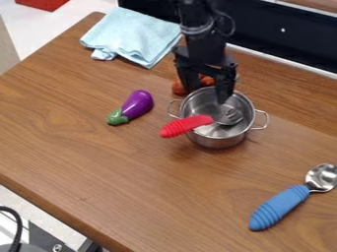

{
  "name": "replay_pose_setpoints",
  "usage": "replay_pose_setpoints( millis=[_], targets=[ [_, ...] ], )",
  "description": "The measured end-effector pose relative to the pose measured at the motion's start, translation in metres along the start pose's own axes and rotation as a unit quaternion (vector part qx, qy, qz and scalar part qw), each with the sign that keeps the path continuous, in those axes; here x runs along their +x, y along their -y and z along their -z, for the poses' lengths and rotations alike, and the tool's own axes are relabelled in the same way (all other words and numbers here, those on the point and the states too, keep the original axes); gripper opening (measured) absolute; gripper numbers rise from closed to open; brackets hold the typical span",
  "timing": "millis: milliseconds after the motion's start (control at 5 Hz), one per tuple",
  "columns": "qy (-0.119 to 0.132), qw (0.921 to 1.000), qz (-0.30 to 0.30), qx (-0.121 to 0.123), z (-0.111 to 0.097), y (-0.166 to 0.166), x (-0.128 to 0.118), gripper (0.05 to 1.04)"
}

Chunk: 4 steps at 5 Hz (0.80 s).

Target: Move the silver pot to the lower middle corner of the table

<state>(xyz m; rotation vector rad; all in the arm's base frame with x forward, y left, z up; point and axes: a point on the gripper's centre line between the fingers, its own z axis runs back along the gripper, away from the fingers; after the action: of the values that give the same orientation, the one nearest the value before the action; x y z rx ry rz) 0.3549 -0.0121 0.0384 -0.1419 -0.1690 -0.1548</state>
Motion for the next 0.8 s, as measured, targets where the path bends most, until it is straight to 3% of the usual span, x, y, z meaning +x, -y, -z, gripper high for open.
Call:
replay_pose_setpoints(
  millis=[400, 800],
  targets=[
    [-0.006, 0.9999, 0.002, 0.014, 0.014, 0.000, -0.001, 0.948],
    [-0.013, 0.9998, 0.011, 0.014, 0.021, 0.003, -0.009, 0.408]
  ],
)
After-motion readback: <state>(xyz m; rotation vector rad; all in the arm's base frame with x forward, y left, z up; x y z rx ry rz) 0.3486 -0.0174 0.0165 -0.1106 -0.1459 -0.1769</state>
